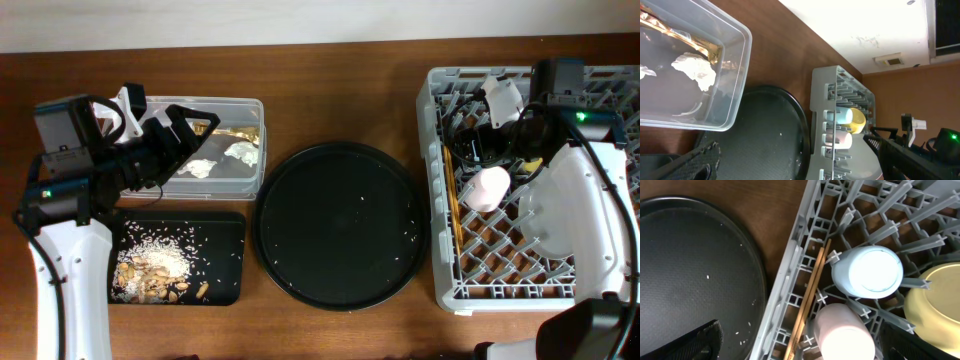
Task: Sort waste into correct bins and load items into the dishwasher rack
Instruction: 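Carry the white plate into the rack's right side, standing upright, then release the plate and withdraw the right gripper toward the table front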
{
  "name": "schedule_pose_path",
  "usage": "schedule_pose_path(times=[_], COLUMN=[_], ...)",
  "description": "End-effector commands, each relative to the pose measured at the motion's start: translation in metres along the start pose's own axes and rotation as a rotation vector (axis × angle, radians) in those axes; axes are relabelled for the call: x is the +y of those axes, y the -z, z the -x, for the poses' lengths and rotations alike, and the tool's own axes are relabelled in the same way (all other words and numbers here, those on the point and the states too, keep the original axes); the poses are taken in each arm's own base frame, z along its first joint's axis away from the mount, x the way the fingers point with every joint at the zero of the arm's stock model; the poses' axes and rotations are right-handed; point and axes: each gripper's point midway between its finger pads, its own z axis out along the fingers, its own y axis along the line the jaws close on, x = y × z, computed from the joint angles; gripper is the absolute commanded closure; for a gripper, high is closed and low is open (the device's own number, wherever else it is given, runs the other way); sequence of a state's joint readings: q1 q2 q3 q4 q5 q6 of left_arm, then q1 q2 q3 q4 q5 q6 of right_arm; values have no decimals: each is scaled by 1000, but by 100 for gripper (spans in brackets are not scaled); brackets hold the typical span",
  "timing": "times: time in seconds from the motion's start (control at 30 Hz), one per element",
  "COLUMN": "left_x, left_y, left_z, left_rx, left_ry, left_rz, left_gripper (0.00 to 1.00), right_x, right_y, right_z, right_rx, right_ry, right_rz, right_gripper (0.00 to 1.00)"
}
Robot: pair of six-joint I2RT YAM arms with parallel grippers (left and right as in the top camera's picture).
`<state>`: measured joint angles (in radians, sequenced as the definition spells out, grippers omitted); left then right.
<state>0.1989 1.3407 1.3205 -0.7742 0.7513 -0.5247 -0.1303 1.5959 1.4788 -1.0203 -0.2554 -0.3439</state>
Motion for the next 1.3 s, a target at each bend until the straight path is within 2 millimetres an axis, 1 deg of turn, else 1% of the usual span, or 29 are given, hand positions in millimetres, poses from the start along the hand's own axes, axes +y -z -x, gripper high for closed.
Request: schedule_pose_path(times=[0.0,0.3,0.4,0.43,0.53,0.6,0.63,0.67,0.7,0.8,0.83,0.87,0.93,1.0,1.03,1.1,1.13,1.2,1.27], left_x=[-2,-2,-2,-2,-2,-2,-2,-2,-2,-2,-2,-2,-2,-2,-2,-2,-2,-2,-2], left_y=[2,2,2,2,2,2,2,2,2,2,2,2,2,2,2,2,2,2,2], left_z=[2,2,2,2,2,2,2,2,2,2,2,2,2,2,2,2,2,2,2], left_rx=[-6,-6,-6,-6,-6,-6,-6,-6,-6,-6,-6,-6,-6,-6,-6,-6,-6,-6,-6], left_ry=[1,1,1,1,1,1,1,1,1,1,1,1,1,1,1,1,1,1,1], left_rz=[-8,-8,-8,-8,-8,-8,-8,-8,-8,-8,-8,-8,-8,-8,-8,-8,-8,-8,-8], left_gripper=[1,1,1,1,1,1,1,1,1,1,1,1,1,1,1,1,1,1,1], right_x=[5,5,7,9,17,24,30,34,39,53,63,69,89,107,119,137,147,158,166], right_y=[5,6,20,29,64,96,116,129,147,188,209,219,244,262,274,293,305,326,339], right_z=[2,2,5,7,14,16,16,16,14,7,2,-1,-10,-19,-26,-39,-49,-68,-84], right_rx=[-20,-21,-57,-81,-173,-254,-305,-339,-386,-497,-554,-585,-662,-725,-767,-834,-876,-953,-1002], right_ry=[-3,-3,8,15,41,65,80,90,104,136,157,172,220,268,301,350,382,423,450], right_rz=[18,15,2,-6,-39,-68,-86,-98,-114,-153,-171,-176,-171,-155,-140,-112,-94,-80,-55], right_gripper=[2,2,2,2,2,1,1,2,2,1,2,2,2,2,2,2,1,2,2])
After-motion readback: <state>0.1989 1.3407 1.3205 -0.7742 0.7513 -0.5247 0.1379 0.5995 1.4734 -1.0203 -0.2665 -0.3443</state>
